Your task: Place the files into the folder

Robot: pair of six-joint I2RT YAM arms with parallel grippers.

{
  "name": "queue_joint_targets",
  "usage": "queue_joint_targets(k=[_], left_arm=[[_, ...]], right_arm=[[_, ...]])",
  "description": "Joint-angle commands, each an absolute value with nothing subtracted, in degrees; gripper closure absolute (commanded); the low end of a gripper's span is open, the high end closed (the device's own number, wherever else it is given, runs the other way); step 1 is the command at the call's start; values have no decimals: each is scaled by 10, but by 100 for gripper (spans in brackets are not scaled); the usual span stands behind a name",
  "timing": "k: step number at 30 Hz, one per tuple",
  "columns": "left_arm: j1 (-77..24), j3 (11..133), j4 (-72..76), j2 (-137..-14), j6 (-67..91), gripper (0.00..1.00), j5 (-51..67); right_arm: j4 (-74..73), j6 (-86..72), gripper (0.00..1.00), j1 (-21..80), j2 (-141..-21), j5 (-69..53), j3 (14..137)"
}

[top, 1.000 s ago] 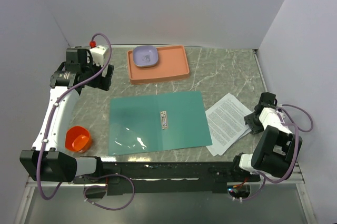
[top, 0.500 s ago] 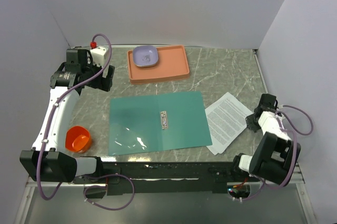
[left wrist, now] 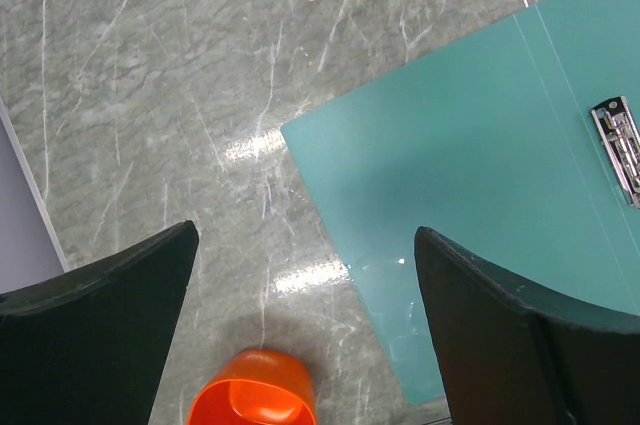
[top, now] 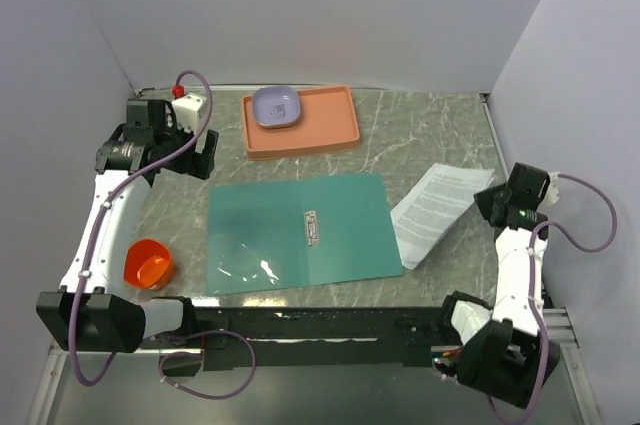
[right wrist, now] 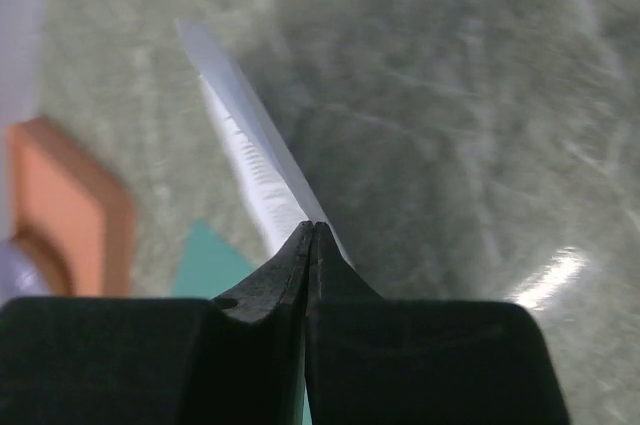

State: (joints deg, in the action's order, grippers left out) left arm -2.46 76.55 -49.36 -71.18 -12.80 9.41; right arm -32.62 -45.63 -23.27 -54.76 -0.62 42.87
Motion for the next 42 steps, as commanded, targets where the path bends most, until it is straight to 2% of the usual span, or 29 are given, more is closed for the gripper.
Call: queue_joint_targets(k=[1, 6, 10, 16, 23, 34, 40, 42], left_arm=[[-25, 759, -489, -695, -126, 4, 112], [-25, 745, -484, -689, -127, 4, 108], [-25, 737, -481, -680, -129, 4, 108], [-25, 722, -474, -673, -129, 4, 106], [-25, 715, -469, -667, -134, 4, 101], [-25, 700, -456, -682, -136, 4, 111], [-25, 708, -459, -679, -136, 4, 113], [-25, 710, -462, -679, -135, 4, 117]], right_arm=[[-302, -461, 100, -192, -487, -65, 502], [-318, -444, 100, -131, -479, -63, 593], [-314, -442, 100, -129, -476, -78, 595], [-273, -464, 100, -129, -457, -132, 560], [-312, -451, 100, -127, -491, -167, 549], [-352, -400, 100, -117, -458, -158, 403], [-349, -390, 100, -48, -530, -126, 405], [-353, -391, 96, -17, -550, -113, 417]])
